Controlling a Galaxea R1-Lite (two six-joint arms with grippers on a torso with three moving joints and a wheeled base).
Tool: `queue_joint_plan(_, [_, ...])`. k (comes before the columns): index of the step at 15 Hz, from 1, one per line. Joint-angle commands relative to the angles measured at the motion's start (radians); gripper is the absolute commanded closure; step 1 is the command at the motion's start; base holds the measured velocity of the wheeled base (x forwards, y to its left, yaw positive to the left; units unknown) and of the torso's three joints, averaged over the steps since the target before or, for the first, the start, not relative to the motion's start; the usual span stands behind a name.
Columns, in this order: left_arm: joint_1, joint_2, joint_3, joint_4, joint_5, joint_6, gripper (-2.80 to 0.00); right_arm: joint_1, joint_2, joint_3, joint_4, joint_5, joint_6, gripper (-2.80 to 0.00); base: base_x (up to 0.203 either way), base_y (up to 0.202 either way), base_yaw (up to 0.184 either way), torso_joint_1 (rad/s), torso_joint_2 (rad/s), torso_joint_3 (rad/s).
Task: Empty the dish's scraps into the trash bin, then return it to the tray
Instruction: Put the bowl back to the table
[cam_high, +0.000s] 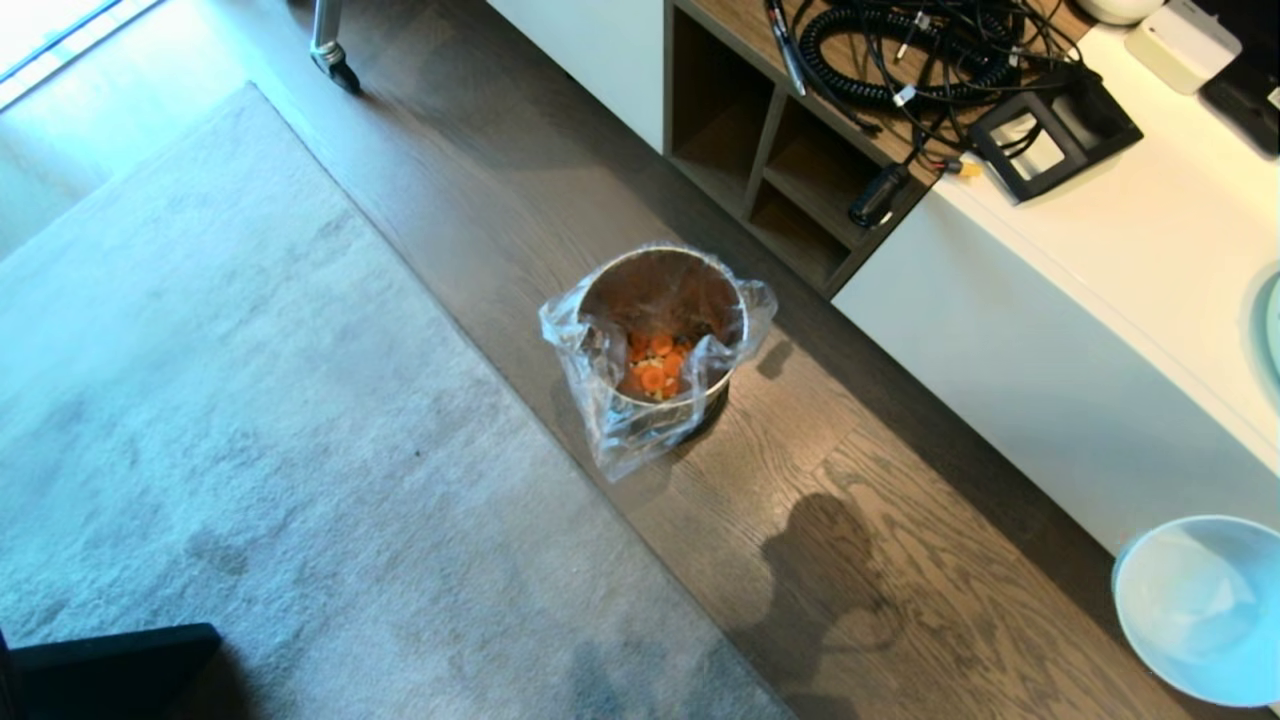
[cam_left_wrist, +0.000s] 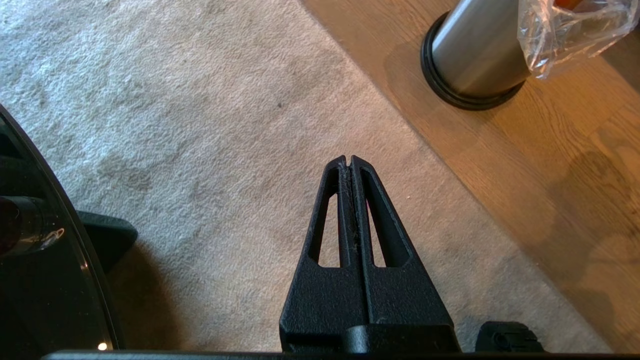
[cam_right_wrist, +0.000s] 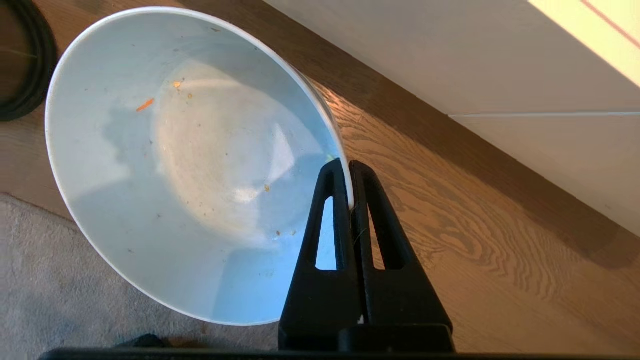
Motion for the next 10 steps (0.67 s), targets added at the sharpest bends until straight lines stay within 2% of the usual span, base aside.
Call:
queue_joint_plan(1, [0.000,0.000,0.000,0.000,0.000,0.000,0.00,-0.134,-0.123,0.018,0.004,0.285,-0.071,0.00,0.000,0.000,0.000,0.000,0.00,0.000])
queue_joint_plan(2, [0.000,0.000,0.000,0.000,0.000,0.000,0.00,-0.149,-0.173,0.030,0.022,0.356,-0.130,0.00,0.000,0.000,0.000,0.000,0.00,0.000])
queue_joint_plan(4, [0.000,0.000,0.000,0.000,0.000,0.000,0.00,-0.109,-0.272,0.038,0.142,0.379,-0.214,0.00,0.000,0.000,0.000,0.000,0.00,0.000])
queue_joint_plan(5, [0.000,0.000,0.000,0.000,0.000,-0.002,0.00,-0.048,-0.321,0.039,0.195,0.346,-0.231,0.00,0.000,0.000,0.000,0.000,0.00,0.000])
queue_joint_plan(7, [0.000,0.000,0.000,0.000,0.000,-0.002,0.00,0.061,-0.413,0.040,0.300,0.210,-0.245,0.00,0.000,0.000,0.000,0.000,0.00,0.000])
queue_joint_plan(10, [0.000,0.000,0.000,0.000,0.000,-0.001,0.00,0.090,-0.535,0.041,0.438,0.141,-0.238,0.00,0.000,0.000,0.000,0.000,0.00,0.000])
